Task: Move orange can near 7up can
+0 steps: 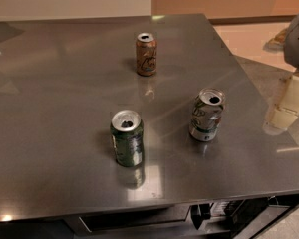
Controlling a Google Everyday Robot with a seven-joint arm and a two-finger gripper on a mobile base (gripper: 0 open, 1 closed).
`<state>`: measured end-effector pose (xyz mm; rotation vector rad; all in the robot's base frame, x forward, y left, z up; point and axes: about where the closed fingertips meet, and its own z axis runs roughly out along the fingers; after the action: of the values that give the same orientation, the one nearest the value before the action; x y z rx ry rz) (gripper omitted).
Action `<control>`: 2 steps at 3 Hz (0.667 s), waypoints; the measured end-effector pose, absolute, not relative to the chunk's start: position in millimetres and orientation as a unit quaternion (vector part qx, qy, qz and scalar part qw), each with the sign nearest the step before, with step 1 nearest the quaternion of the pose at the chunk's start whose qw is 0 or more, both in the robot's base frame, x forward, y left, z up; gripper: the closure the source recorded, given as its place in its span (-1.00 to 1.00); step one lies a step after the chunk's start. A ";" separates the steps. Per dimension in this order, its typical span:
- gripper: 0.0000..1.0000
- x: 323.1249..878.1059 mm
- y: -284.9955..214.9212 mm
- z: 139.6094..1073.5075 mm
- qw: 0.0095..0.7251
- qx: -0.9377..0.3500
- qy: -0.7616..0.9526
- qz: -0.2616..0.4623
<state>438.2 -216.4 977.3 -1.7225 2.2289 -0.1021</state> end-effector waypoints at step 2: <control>-1.00 463.9 -210.2 981.4 0.178 -0.599 0.780 -0.031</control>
Offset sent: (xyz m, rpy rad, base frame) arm 0.0577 0.0124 0.0046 0.0665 -0.0309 -0.0074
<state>463.9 -210.2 981.4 -1.6947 2.2067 -0.0881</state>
